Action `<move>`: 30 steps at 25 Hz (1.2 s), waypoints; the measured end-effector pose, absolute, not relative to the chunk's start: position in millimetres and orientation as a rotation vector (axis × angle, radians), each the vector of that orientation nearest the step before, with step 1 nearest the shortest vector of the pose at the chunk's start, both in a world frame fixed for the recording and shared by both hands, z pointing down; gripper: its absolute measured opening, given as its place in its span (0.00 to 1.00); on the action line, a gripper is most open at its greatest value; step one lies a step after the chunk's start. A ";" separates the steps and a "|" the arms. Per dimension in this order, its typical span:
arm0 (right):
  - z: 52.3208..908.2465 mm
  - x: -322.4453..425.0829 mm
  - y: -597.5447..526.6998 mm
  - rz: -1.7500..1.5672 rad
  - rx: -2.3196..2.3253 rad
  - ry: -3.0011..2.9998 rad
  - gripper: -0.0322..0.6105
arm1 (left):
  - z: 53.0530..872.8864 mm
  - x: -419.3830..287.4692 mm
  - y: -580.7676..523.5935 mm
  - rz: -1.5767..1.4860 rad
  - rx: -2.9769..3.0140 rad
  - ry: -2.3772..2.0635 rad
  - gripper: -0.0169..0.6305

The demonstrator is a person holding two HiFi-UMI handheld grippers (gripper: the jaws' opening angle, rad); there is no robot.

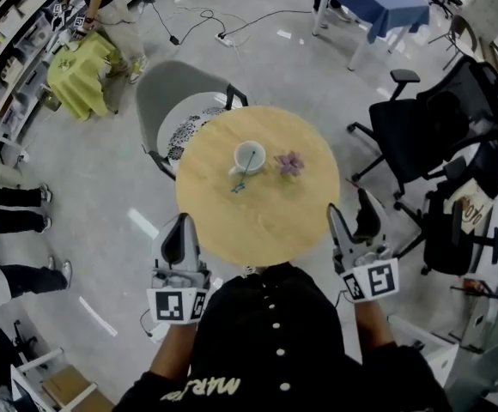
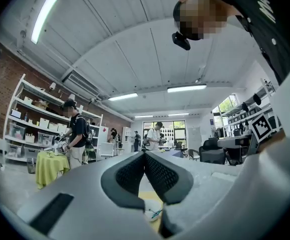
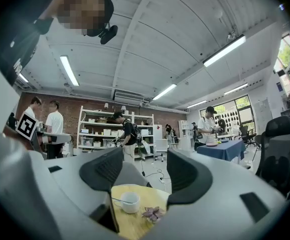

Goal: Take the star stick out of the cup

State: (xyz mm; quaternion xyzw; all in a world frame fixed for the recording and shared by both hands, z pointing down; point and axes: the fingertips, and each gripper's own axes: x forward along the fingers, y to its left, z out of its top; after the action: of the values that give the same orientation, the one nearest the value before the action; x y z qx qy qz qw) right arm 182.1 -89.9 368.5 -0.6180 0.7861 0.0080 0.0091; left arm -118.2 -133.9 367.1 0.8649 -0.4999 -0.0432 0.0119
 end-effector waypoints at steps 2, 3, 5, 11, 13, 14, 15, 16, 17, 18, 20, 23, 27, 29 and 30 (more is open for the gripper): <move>370.6 186.0 -99.7 0.021 -1.906 2.494 0.46 | 366.6 -111.6 -137.4 -0.139 2.668 -1.573 0.03; 370.6 187.9 -104.3 0.017 -1.893 2.513 0.46 | 365.3 -107.9 -138.3 -0.140 2.660 -1.579 0.03; 371.8 190.2 -114.6 0.009 -1.867 2.545 0.46 | 363.6 -101.4 -141.4 -0.129 2.656 -1.596 0.03; 401.7 187.8 -141.7 -0.017 -1.799 2.689 0.46 | 375.5 -96.5 -149.7 -0.088 2.611 -1.643 0.03; 419.4 184.1 -151.7 -0.003 -1.798 2.786 0.46 | 380.5 -100.6 -151.8 -0.062 2.596 -1.662 0.03; 428.6 181.4 -156.8 0.013 -1.794 2.837 0.47 | 383.7 -102.7 -152.5 -0.050 2.585 -1.671 0.03; 438.4 178.4 -161.5 0.028 -1.788 2.891 0.47 | 387.2 -104.6 -152.8 -0.041 2.574 -1.680 0.03; 449.0 174.8 -166.0 0.037 -1.780 2.947 0.47 | 391.0 -106.6 -152.9 -0.031 2.563 -1.689 0.03; 459.6 170.5 -170.9 0.038 -1.765 2.999 0.47 | 394.8 -108.8 -153.2 -0.019 2.550 -1.698 0.03; 469.7 165.1 -176.7 0.033 -1.746 3.046 0.47 | 398.5 -111.3 -154.0 -0.006 2.536 -1.706 0.03; 489.5 151.9 -190.0 0.028 -1.699 3.120 0.47 | 406.3 -117.1 -156.3 0.020 2.508 -1.721 0.03; 518.4 129.4 -210.2 0.087 -1.596 3.209 0.46 | 418.8 -124.8 -157.2 0.056 2.468 -1.739 0.03; 557.5 102.4 -232.3 0.252 -1.404 3.358 0.44 | 434.0 -127.4 -155.5 0.088 2.432 -1.751 0.03; 576.2 89.7 -242.3 0.333 -1.316 3.420 0.44 | 441.9 -127.6 -154.9 0.100 2.411 -1.753 0.03; 585.4 83.7 -246.9 0.377 -1.273 3.454 0.43 | 446.2 -128.0 -154.5 0.107 2.399 -1.756 0.03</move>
State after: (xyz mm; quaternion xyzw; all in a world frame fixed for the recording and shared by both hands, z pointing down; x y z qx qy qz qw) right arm 83.7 -246.9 585.4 -0.3308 0.8972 0.0979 -0.2756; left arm -128.0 -154.5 446.2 0.8037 -0.5881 0.0359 0.0832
